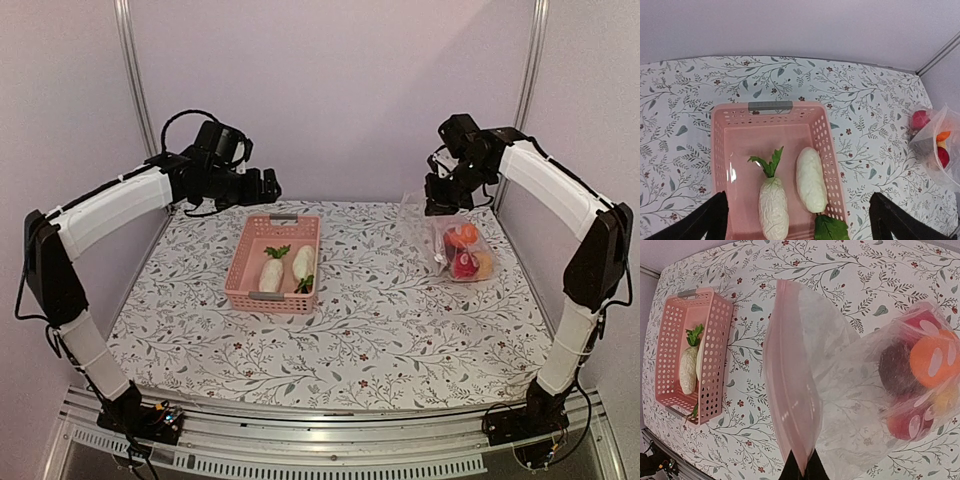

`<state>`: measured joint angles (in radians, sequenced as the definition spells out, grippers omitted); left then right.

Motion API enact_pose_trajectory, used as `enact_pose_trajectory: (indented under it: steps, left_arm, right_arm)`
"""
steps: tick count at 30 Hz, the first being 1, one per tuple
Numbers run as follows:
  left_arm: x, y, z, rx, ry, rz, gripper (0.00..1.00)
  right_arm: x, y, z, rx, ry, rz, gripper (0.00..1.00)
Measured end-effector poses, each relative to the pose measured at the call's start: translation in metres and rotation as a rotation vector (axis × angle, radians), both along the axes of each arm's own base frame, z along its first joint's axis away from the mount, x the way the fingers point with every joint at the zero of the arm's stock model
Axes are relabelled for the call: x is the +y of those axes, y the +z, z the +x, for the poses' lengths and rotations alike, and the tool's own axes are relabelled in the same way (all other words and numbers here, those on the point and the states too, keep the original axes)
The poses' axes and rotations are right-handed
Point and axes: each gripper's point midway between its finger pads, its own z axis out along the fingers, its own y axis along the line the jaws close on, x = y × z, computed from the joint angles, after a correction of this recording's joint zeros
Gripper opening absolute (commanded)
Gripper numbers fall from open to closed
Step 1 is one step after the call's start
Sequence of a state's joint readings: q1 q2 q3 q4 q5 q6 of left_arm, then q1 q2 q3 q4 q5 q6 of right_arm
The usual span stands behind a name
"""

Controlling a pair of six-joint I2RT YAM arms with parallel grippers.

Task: Place the food in the zip-top bag and seal the zipper
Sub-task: Adjust the zipper food storage bag at the center of the board, then pick up the fake vegetable from the bin.

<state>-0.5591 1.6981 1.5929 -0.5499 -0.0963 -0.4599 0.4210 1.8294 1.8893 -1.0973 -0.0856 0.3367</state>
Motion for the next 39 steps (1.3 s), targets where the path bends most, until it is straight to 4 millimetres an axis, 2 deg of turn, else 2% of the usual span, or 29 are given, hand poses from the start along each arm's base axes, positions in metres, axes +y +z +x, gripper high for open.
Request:
enact_pose_trajectory:
  steps: [2, 5, 8, 10, 15, 24, 39]
  left_arm:
    - [0.012, -0.011, 0.005, 0.039, 0.036, 0.01, 0.87]
    - [0.015, -0.037, 0.002, 0.117, 0.042, 0.043, 0.81]
    - [0.014, -0.066, -0.005, 0.206, 0.032, 0.085, 0.8]
    - [0.016, -0.093, -0.012, 0.289, 0.027, 0.128, 0.8]
    - [0.019, -0.127, -0.026, 0.403, 0.01, 0.173, 0.79]
    - [0.015, -0.167, -0.039, 0.539, -0.021, 0.201, 0.71]
    - [0.002, -0.209, -0.021, 0.605, -0.02, 0.227, 0.64]
  right_arm:
    - [0.005, 0.001, 0.0, -0.004, 0.01, 0.014, 0.0]
    - [0.009, 0.003, -0.001, -0.005, 0.02, 0.031, 0.0]
    - [0.01, 0.004, 0.0, -0.007, 0.024, 0.037, 0.0]
    - [0.011, 0.005, 0.0, -0.008, 0.026, 0.041, 0.0]
    - [0.013, 0.008, -0.001, -0.013, 0.031, 0.05, 0.0]
    - [0.014, 0.009, -0.002, -0.012, 0.034, 0.057, 0.0]
    - [0.017, 0.011, -0.004, -0.014, 0.041, 0.063, 0.0]
